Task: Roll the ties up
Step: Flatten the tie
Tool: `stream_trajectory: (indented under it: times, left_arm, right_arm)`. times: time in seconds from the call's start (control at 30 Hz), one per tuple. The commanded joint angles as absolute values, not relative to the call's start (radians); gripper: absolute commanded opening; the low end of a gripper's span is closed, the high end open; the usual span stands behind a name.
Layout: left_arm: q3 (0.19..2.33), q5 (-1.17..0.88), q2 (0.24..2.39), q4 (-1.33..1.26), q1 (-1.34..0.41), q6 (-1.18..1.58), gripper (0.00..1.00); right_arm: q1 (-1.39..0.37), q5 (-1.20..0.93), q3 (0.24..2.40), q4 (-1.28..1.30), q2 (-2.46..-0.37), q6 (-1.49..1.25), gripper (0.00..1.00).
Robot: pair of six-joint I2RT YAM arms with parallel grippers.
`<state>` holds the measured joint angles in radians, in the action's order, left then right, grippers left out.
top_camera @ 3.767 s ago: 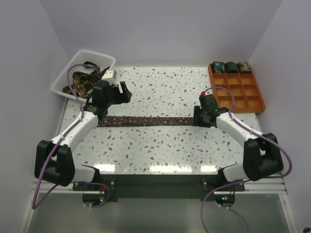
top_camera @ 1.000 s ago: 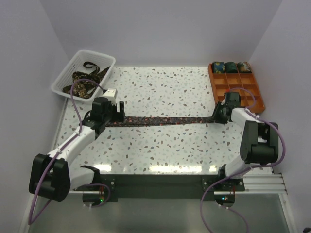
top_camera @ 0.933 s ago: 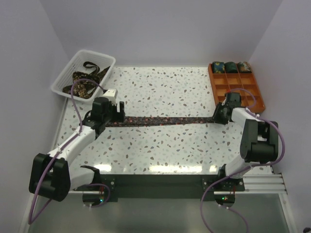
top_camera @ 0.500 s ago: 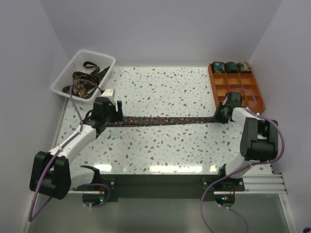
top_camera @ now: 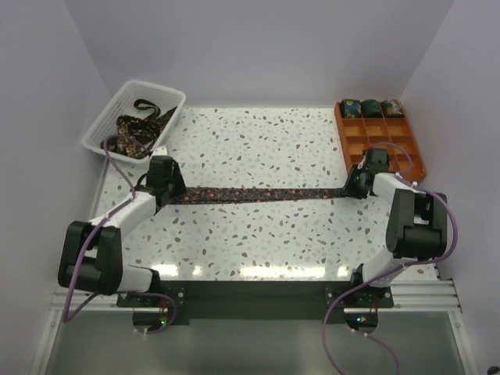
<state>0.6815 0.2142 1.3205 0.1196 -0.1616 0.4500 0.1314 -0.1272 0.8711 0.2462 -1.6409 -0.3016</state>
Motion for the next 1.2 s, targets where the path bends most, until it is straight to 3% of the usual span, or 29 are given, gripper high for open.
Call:
stream_trajectory:
  times: [0.0,0.33,0.73,1.17]
  left_arm:
    - [0.738,0.21,1.414,0.072,-0.158,0.485,0.52]
    - [0.828,0.218,1.578,0.075,-0.121,0.465,0.47]
    - [0.775,0.288,1.479,0.123,-0.115,0.506,0.52]
    - [0.732,0.282,1.548,0.121,-0.081,0.571,0.5]
  right_arm:
    - [0.132,-0.147,0.876,0.259,-1.648,-0.299,0.25]
    - [0.132,-0.166,0.874,0.262,-1.638,-0.307,0.18]
    - [0.132,-0.167,0.877,0.273,-1.644,-0.316,0.15]
    - [0.132,-0.164,0.874,0.268,-1.641,-0.316,0.13]
